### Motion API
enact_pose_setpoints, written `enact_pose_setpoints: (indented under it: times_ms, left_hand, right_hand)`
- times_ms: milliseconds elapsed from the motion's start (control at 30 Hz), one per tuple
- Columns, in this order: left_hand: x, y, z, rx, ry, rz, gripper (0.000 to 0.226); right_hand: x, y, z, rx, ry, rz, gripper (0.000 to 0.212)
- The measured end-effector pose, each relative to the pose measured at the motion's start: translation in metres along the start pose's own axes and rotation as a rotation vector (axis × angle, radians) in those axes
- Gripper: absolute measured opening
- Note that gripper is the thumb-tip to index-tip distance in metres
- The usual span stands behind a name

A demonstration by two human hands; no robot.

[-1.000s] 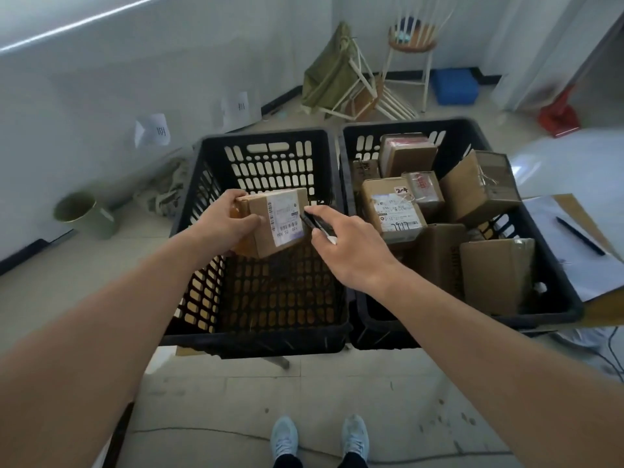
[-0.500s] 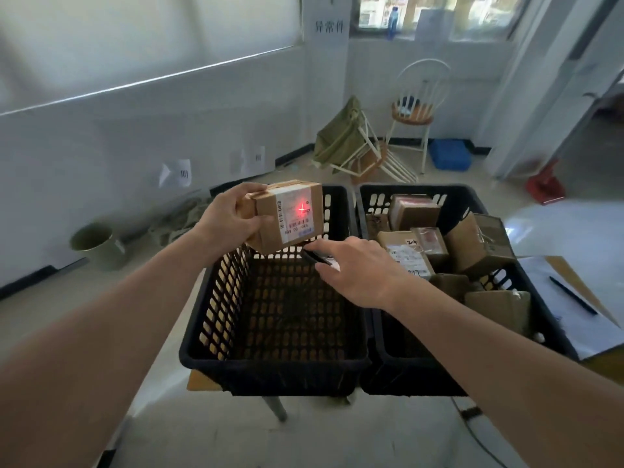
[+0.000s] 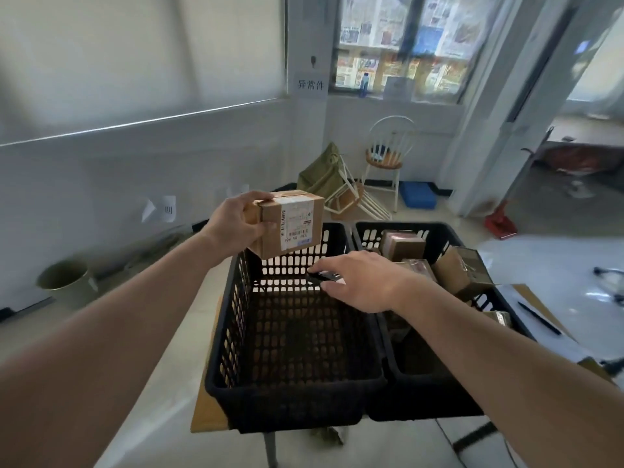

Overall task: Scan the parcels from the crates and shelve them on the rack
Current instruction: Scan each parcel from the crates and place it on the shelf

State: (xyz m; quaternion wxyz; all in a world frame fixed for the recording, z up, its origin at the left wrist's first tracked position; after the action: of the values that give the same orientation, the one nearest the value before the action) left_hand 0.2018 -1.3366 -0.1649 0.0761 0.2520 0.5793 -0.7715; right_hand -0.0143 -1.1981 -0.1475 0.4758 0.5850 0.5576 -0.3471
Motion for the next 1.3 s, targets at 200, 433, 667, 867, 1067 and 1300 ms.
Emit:
enact_pose_setpoints:
  times_ms: [200,433,667,867,1067,1300]
  left_hand:
    - [-0.017,-0.002,-0.002,0.020,-0.014,-0.019,0.053]
    - [-0.029,-0.010,-0.009,-0.101,-0.044,-0.284,0.040]
    - [-0.039,-0.030,-0.023,-0.145,-0.069,-0.370,0.034]
    - [-0.040,-0.045,-0.042,-0.194,-0.091,-0.385,0.037]
    - [-0.019,-0.071,-0.069,-0.221,-0.106,-0.272,0.071]
    - [-0.001,-0.113,-0.140,-0.142,-0.326,-0.142,0.067]
  right_hand:
    - [-0.002,0.013,0.000,0.031,-0.044,0.040,0.045]
    - [0.000,0.021,0.013,0.093,-0.316,0.587,0.043]
    - [-0.015,0.031,0.037,0.241,-0.613,1.067,0.043]
    - [-0.024,0.036,0.048,0.212,-0.631,1.245,0.048]
    - [-0.026,0.030,0.040,0.005,-0.545,1.340,0.048]
    - [-0.028,0.030,0.006,-0.354,-0.406,1.382,0.041]
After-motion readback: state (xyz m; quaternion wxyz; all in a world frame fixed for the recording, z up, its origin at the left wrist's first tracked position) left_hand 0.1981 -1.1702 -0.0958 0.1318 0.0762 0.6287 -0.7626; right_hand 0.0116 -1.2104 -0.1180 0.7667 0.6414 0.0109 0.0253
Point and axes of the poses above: each hand's wrist, its own z-axis towards the middle knuckle, its own x-axis out of the palm, y = z × x, the point moved 3 cm from there along z, towards the middle knuckle, and after that the axes turned 3 degrees about x, right-handed, at the moved point
